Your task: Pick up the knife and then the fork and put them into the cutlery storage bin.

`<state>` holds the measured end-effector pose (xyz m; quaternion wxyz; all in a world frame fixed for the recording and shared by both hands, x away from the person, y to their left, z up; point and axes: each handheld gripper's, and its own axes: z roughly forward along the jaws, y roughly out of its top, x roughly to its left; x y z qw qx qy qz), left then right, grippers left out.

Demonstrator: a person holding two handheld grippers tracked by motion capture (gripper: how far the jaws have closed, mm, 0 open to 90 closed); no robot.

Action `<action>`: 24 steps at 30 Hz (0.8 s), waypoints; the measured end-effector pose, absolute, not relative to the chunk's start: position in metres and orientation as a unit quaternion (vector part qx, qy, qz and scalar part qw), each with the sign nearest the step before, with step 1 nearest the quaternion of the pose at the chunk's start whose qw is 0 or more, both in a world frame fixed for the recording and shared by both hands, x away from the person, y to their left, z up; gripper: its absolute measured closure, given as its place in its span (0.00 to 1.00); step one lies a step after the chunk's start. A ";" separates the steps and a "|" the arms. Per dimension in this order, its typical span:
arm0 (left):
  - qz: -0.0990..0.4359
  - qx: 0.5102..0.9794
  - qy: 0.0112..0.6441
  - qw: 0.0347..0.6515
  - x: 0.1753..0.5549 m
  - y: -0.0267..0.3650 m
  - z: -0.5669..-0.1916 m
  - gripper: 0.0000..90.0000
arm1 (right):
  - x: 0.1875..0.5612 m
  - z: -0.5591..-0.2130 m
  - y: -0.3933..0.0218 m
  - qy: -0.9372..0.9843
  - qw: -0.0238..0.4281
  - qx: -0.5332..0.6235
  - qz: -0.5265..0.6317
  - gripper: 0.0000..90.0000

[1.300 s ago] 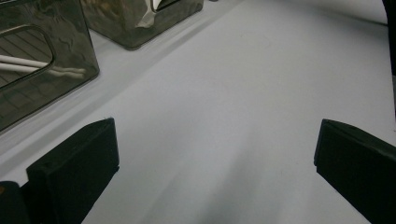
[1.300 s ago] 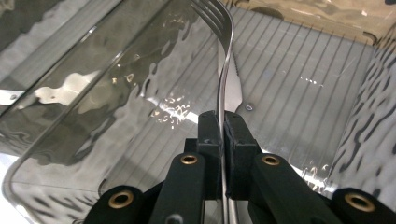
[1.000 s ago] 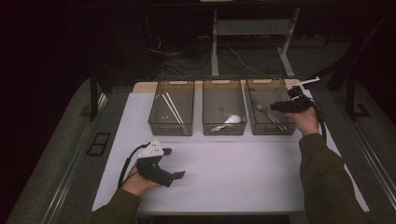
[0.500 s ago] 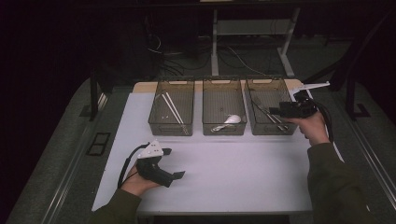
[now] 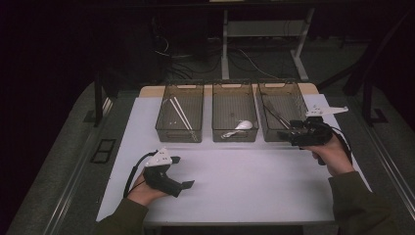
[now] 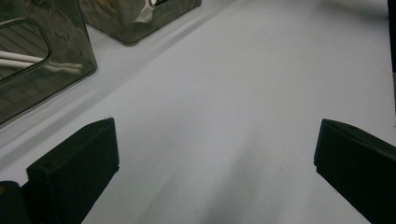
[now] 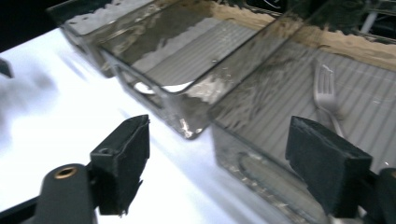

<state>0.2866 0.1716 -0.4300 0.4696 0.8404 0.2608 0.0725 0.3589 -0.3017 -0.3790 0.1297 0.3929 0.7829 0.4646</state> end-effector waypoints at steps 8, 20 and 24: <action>0.072 0.839 0.262 0.472 0.286 0.172 -0.430 0.00 | 0.331 -0.392 -0.298 0.780 0.119 0.378 0.485 0.21; 0.072 0.838 0.259 0.474 0.285 0.173 -0.428 0.00 | 0.294 -0.417 -0.296 0.786 0.105 0.363 0.490 0.17; 0.073 0.838 0.259 0.475 0.285 0.173 -0.428 0.00 | 0.283 -0.427 -0.298 0.785 0.103 0.364 0.491 0.17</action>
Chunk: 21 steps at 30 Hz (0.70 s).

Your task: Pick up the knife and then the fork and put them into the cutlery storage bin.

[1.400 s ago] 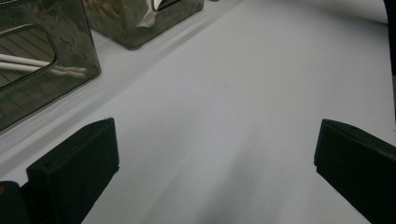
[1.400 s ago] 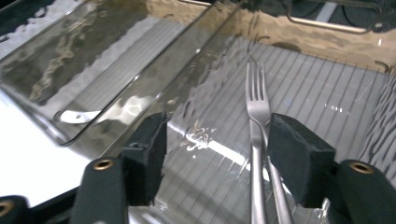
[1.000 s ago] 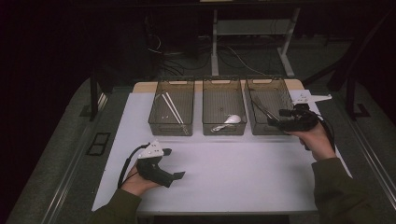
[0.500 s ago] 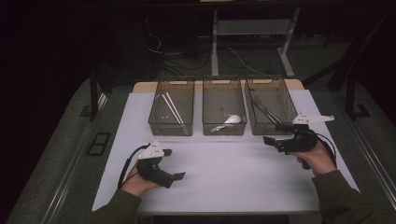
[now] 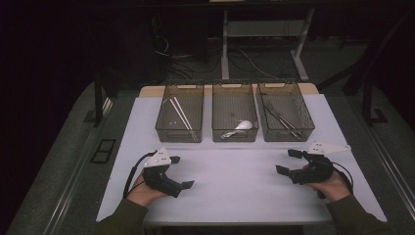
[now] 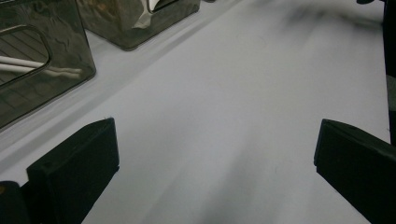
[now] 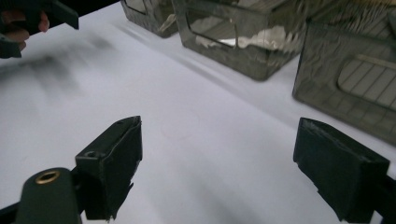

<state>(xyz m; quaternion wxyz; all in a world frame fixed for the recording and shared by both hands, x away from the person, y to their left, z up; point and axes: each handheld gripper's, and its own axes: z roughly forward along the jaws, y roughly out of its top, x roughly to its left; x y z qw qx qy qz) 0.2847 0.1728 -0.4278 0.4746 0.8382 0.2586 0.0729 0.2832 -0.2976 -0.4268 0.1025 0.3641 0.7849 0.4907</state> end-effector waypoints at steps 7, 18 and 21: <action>0.075 0.839 0.258 0.474 0.284 0.173 -0.428 0.00 | 0.269 -0.436 -0.305 0.785 0.098 0.376 0.482 0.17; 0.076 0.837 0.260 0.475 0.285 0.172 -0.427 0.00 | 0.265 -0.434 -0.308 0.782 0.107 0.374 0.488 0.17; 0.076 0.837 0.258 0.476 0.285 0.172 -0.427 0.00 | 0.264 -0.433 -0.309 0.781 0.108 0.374 0.489 0.17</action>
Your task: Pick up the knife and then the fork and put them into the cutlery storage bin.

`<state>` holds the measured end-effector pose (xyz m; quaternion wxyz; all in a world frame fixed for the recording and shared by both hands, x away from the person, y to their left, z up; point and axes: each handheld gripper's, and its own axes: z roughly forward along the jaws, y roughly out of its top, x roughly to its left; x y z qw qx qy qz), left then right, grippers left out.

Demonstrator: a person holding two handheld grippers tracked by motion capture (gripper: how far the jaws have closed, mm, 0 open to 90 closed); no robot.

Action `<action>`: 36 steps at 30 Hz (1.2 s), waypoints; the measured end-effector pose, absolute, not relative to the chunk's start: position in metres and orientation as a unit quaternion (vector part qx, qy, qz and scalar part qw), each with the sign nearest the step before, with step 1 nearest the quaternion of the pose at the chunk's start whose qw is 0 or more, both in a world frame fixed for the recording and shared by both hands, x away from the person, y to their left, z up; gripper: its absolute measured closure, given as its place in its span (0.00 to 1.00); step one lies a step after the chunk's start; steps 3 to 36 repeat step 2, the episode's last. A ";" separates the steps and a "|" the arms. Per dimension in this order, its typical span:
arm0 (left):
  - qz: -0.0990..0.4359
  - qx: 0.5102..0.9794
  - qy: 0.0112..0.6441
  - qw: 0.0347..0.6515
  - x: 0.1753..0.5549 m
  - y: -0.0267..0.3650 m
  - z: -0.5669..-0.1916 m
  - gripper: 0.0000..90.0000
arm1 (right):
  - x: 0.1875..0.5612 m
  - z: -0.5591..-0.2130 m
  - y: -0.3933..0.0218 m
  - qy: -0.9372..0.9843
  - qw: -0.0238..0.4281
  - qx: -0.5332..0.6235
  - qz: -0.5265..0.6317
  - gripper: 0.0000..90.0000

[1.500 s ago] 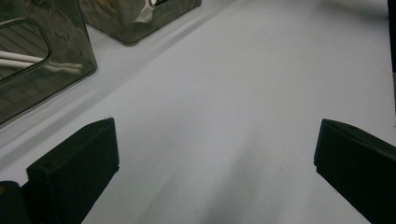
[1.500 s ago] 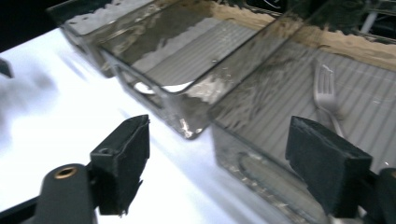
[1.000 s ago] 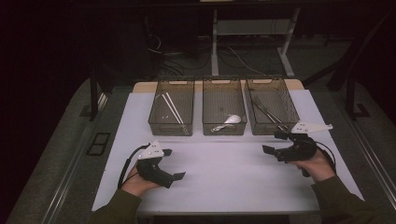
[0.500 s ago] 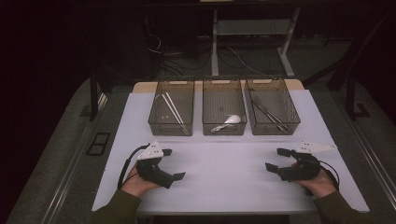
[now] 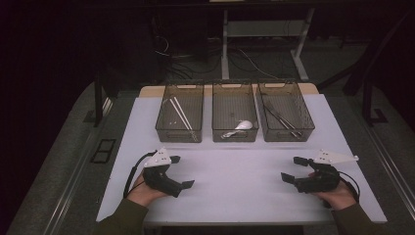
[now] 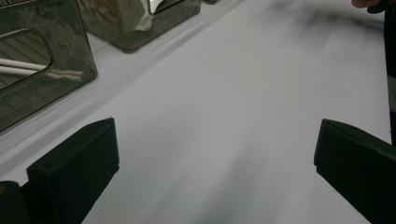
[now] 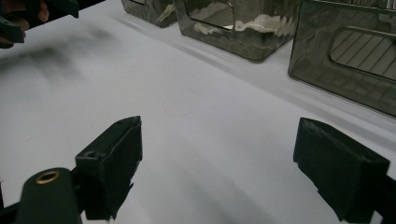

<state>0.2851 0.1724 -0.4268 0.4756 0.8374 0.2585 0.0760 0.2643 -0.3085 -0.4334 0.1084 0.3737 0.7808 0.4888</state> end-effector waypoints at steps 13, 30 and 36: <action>0.076 0.838 0.258 0.475 0.286 0.173 -0.427 0.00 | 0.264 -0.433 -0.308 0.780 0.109 0.374 0.489 0.17; 0.076 0.838 0.258 0.475 0.286 0.173 -0.427 0.00 | 0.264 -0.433 -0.308 0.780 0.109 0.374 0.489 0.17; 0.076 0.838 0.258 0.475 0.286 0.173 -0.427 0.00 | 0.264 -0.433 -0.308 0.780 0.109 0.374 0.489 0.17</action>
